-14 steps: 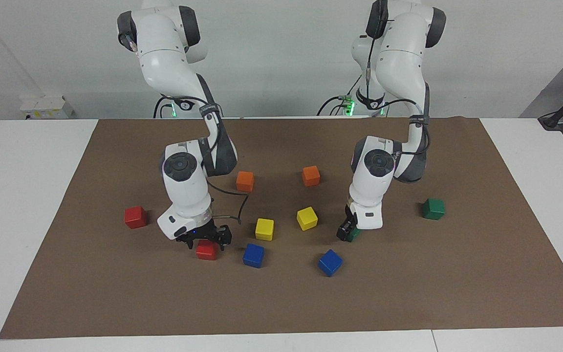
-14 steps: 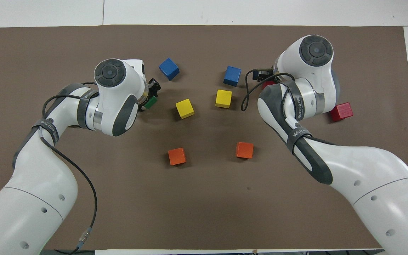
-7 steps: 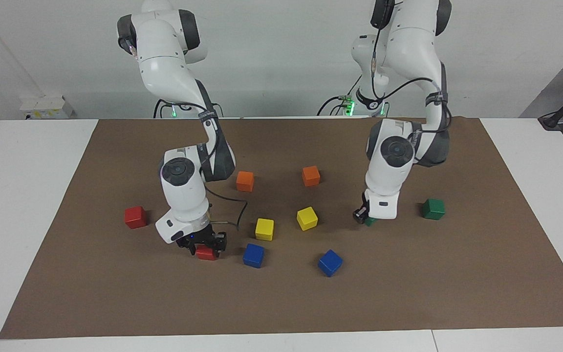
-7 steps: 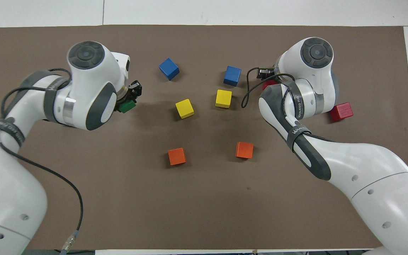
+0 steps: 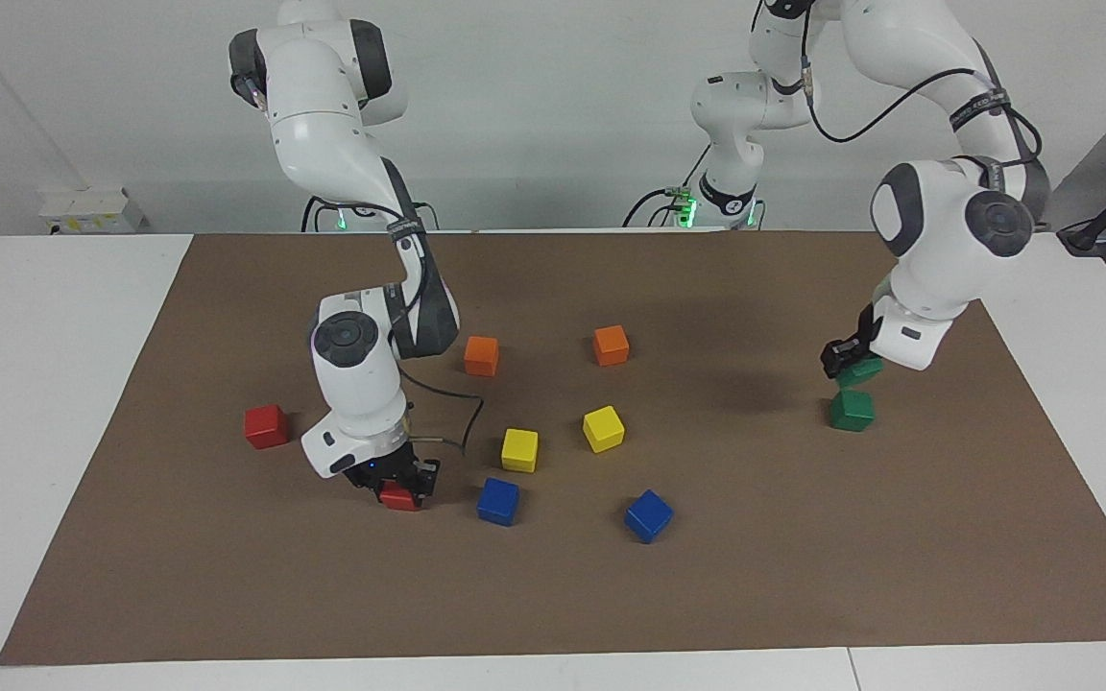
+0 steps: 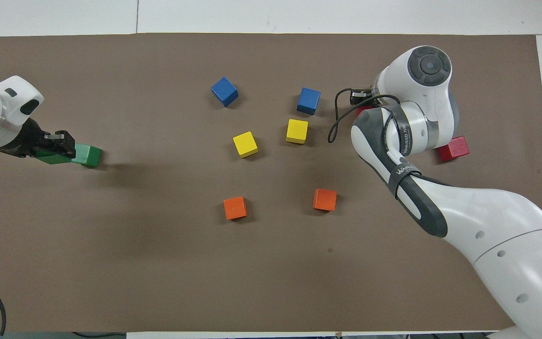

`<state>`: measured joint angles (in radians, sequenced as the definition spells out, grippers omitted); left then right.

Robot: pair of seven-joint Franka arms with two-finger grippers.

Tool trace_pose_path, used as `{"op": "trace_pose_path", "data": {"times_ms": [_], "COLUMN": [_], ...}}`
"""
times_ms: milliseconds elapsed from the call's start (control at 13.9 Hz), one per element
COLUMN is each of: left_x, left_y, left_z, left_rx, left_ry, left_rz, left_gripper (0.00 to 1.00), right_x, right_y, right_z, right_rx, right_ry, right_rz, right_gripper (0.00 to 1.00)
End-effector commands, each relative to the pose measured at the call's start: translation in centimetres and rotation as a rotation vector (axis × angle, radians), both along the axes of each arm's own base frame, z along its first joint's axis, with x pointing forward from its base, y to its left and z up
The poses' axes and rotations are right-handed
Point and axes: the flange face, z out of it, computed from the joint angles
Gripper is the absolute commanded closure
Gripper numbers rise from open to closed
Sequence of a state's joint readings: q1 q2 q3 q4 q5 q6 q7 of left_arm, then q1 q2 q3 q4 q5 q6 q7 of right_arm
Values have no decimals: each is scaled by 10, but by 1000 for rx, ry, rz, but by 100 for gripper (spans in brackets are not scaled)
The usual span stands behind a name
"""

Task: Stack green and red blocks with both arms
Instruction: 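Carry the held blocks outward above the placed green and red blocks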

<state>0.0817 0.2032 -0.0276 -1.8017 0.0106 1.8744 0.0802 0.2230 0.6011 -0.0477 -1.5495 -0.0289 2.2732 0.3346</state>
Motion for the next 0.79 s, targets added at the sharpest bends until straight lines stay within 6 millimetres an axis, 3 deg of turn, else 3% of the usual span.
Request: {"op": "trace_pose_path", "data": {"times_ms": [0,144,287,431,503,718], "left_x": [3,4,8,12,13,14], "left_y": [-4,-4,-7,-5,-2,-5], "left_z": [-13,-16,-25,-36,-39,-55], "left_rx": [-28,-26,-24,-19,-18,-9], "left_ry": [-29,-49,-67,-66,-70,-60], "left_rz": [-128,-129,-142,-145,-143,-161], "left_gripper": [100,100,100,100,100,100], "right_x": [-12,-35,-63,-83,-92,-107], "right_y": [-50,-97,-140,-166,-177,-185], "right_z": [66,91,97,90,76,58], "right_rx": [-23,-31,-31,-36,-46,-59], "right_ry": [40,81,85,51,20,-21], "right_rz": [95,156,212,266,290,316], "right_gripper": [100,100,100,100,100,100]}}
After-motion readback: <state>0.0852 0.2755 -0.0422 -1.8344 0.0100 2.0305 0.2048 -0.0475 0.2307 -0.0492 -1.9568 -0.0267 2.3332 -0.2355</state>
